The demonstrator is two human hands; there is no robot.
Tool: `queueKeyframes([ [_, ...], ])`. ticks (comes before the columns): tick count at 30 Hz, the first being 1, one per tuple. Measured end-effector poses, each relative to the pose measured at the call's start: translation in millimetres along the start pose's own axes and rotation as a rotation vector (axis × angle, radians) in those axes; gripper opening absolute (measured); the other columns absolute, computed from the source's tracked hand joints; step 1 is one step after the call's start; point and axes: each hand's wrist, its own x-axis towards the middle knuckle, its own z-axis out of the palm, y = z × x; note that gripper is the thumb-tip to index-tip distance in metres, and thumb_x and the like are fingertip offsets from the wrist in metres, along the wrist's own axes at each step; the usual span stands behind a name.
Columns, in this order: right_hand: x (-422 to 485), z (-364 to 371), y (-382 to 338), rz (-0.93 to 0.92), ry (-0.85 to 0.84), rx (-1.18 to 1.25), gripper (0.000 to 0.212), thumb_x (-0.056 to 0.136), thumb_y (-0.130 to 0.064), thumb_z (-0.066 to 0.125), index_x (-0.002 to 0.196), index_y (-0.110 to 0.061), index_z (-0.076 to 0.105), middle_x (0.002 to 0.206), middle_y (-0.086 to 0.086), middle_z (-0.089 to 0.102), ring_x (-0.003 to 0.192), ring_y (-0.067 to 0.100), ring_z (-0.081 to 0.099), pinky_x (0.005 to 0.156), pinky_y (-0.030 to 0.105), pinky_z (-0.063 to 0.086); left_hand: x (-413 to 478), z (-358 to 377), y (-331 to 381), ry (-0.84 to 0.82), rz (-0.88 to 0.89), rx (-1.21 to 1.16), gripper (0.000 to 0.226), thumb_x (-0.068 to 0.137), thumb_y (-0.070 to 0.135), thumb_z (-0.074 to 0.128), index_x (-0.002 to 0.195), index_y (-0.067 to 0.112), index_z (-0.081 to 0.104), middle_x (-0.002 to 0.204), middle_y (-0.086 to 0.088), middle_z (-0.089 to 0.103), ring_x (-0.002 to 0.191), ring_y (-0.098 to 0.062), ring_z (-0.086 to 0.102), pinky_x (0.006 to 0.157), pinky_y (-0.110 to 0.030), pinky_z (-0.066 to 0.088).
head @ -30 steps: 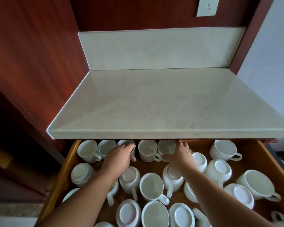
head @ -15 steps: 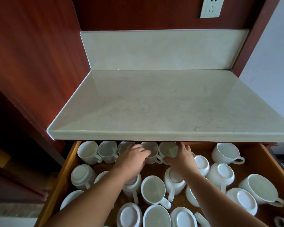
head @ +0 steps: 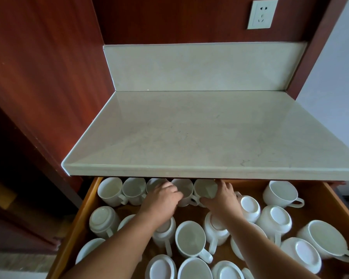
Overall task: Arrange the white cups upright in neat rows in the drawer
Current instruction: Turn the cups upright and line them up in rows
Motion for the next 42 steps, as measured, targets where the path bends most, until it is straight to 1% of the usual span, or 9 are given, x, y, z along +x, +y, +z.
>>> queueKeyframes([
  [2,0.2,0.4,1.1,-0.004,0.001,0.000,0.086,0.075,-0.039,0.082,0.146,-0.015,0.039,0.136,0.007,0.045,0.128,0.029,0.047,0.104,0.035,0.036,-0.2,-2.6,0.2,0.002,-0.021,-0.048,0.003,0.085,0.016,0.066,0.087,0.018,0.067,0.092,0.000,0.065,0.102,-0.023,0.059,0.079,-0.038,0.055],
  [7,2.0,-3.1,5.6,-0.006,-0.021,-0.014,0.087,0.076,-0.043,0.079,0.148,-0.018,0.037,0.139,0.006,0.044,0.131,0.030,0.044,0.107,0.036,0.034,-18.7,-13.0,-11.9,0.092,-0.210,-0.210,0.039,0.086,0.021,0.066,0.125,0.021,0.068,0.125,0.004,0.065,0.114,-0.018,0.059,0.097,-0.036,0.051],
  [11,1.9,-18.8,8.9,-0.020,-0.015,-0.058,0.063,0.083,-0.035,0.070,0.139,-0.017,0.047,0.132,0.006,0.052,0.127,0.027,0.048,0.097,0.035,0.041,-28.4,-15.3,-29.4,0.025,-0.261,-0.160,0.039,0.089,0.016,0.068,0.127,0.023,0.067,0.126,0.003,0.066,0.115,-0.022,0.062,0.096,-0.037,0.051],
  [15,-2.0,-50.5,23.7,-0.082,0.047,-0.148,0.019,0.087,-0.034,0.063,0.101,-0.022,0.063,0.112,0.000,0.065,0.114,0.022,0.057,0.078,0.028,0.035,-20.3,-14.3,-30.7,0.012,-0.189,-0.101,0.029,0.087,0.016,0.067,0.116,0.021,0.069,0.111,0.000,0.072,0.101,-0.027,0.068,0.084,-0.039,0.055],
  [19,-11.3,-83.4,49.2,-0.015,0.139,-0.153,0.033,0.085,-0.031,0.066,0.117,-0.022,0.067,0.114,-0.003,0.069,0.108,0.022,0.064,0.082,0.029,0.047,-18.0,-8.6,-31.9,0.065,-0.195,-0.105,0.025,0.082,0.023,0.072,0.107,0.023,0.068,0.102,0.002,0.071,0.092,-0.026,0.068,0.074,-0.037,0.056],
  [23,-15.3,-101.9,67.7,-0.020,0.145,-0.241,0.005,0.082,-0.027,0.064,0.084,-0.025,0.060,0.081,-0.007,0.063,0.080,0.019,0.062,0.069,0.037,0.052,-5.9,-12.3,-10.5,0.139,-0.159,-0.148,0.034,0.077,0.019,0.080,0.110,0.022,0.073,0.105,0.002,0.071,0.089,-0.026,0.069,0.072,-0.036,0.058],
  [29,-4.2,-128.4,82.6,-0.124,0.109,-0.314,0.023,0.085,-0.030,0.061,0.105,-0.022,0.068,0.106,-0.001,0.066,0.103,0.022,0.062,0.082,0.034,0.050,35.4,-20.8,76.2,0.025,-0.042,-0.294,0.022,0.091,0.041,0.059,0.106,0.028,0.068,0.103,0.008,0.067,0.095,-0.019,0.066,0.074,-0.032,0.051],
  [38,7.7,-148.7,131.5,-0.318,-0.237,-0.484,0.042,0.082,-0.042,0.062,0.122,-0.030,0.063,0.118,-0.007,0.063,0.114,0.017,0.059,0.083,0.034,0.050,108.6,6.2,198.4,-0.260,-0.264,-0.257,0.063,0.088,0.053,0.065,0.144,0.029,0.048,0.140,-0.004,0.053,0.128,-0.028,0.056,0.100,-0.037,0.049],
  [42,7.6,-144.2,144.7,-0.421,-0.249,-0.525,0.041,0.079,-0.038,0.066,0.117,-0.024,0.062,0.121,0.000,0.058,0.116,0.022,0.056,0.090,0.040,0.053,121.5,17.6,220.0,-0.345,-0.383,-0.170,0.062,0.082,0.052,0.066,0.138,0.027,0.053,0.135,-0.006,0.053,0.124,-0.032,0.058,0.101,-0.041,0.049],
])
